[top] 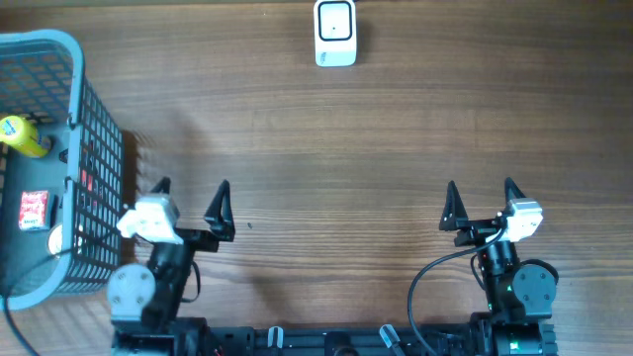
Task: Scan the item barcode
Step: 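Reach the left gripper into the basket and grasp the yellow Mentos bottle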
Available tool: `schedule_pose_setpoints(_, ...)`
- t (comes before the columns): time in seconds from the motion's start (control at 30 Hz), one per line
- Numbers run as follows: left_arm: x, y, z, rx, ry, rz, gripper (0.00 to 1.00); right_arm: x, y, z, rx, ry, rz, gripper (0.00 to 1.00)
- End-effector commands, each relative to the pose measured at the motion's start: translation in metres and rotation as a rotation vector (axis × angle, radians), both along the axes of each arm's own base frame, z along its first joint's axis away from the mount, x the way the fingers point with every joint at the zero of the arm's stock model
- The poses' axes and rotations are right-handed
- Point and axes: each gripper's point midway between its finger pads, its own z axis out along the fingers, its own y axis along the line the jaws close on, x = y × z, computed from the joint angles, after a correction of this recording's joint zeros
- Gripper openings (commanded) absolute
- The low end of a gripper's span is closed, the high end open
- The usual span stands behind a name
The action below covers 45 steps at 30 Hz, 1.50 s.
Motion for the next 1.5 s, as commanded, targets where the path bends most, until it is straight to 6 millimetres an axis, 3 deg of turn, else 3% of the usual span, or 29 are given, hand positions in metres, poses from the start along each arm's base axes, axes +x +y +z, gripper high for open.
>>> schedule_pose_setpoints(0.0, 0.009, -0.004, 0.031, 0.015, 0.116, -0.021, 1.0, 0.0, -0.001, 0.001, 0.017, -0.006, -0.007, 1.0)
schedule_pose_setpoints(0.2, 0.044, -0.007, 0.088, 0.021, 0.36, -0.029, 1.0, 0.0, -0.001, 0.001, 0.017, -0.005, -0.007, 1.0)
schedule_pose_setpoints(0.23, 0.048, -0.019, 0.1, 0.003, 0.421, -0.096, 1.0, 0.0, -0.001, 0.001, 0.017, -0.005, -0.006, 1.0)
schedule_pose_setpoints(0.3, 0.048, -0.03, 0.1, -0.019, 0.484, -0.161, 1.0, 0.0, -0.001, 0.001, 0.017, -0.006, -0.007, 1.0)
schedule_pose_setpoints(0.43, 0.067, -0.027, 0.089, -0.013, 0.523, -0.143, 1.0, 0.0, -0.001, 0.001, 0.017, -0.005, -0.007, 1.0)
schedule_pose_setpoints(0.6, 0.07, -0.004, 0.092, 0.029, 0.505, -0.011, 1.0, 0.0, -0.001, 0.001, 0.017, -0.006, -0.006, 1.0)
schedule_pose_setpoints(0.67, 0.068, 0.009, 0.106, 0.042, 0.468, 0.066, 1.0, 0.0, -0.001, 0.001, 0.016, -0.006, -0.007, 1.0)
schedule_pose_setpoints(0.8, 0.053, 0.072, 0.141, -0.034, 0.356, 0.467, 1.0, 0.0, -0.001, 0.001, 0.017, -0.005, -0.006, 1.0)
schedule_pose_setpoints(0.93, 0.028, 0.086, 0.162, -0.042, 0.273, 0.545, 1.0, 0.0, -0.001, 0.001, 0.017, -0.006, -0.007, 1.0)
schedule_pose_setpoints(1.03, 0.003, 0.122, 0.2, -0.022, 0.115, 0.764, 1.0, 0.0, -0.001, 0.001, 0.017, -0.005, -0.007, 1.0)
schedule_pose_setpoints(1.2, 0.005, 0.151, 0.229, 0.057, 0.067, 0.919, 1.0, 0.0, -0.001, 0.001, 0.017, -0.005, -0.007, 1.0)
schedule_pose_setpoints(1.33, 0.02, 0.188, 0.233, 0.084, 0.106, 1.053, 1.0, 0.0, -0.001, 0.001, 0.017, -0.005, -0.007, 1.0)
schedule_pose_setpoints(1.47, 0.034, 0.232, 0.216, 0.029, 0.164, 1.164, 1.0, 0.0, -0.001, 0.001, 0.017, -0.005, -0.007, 1.0)
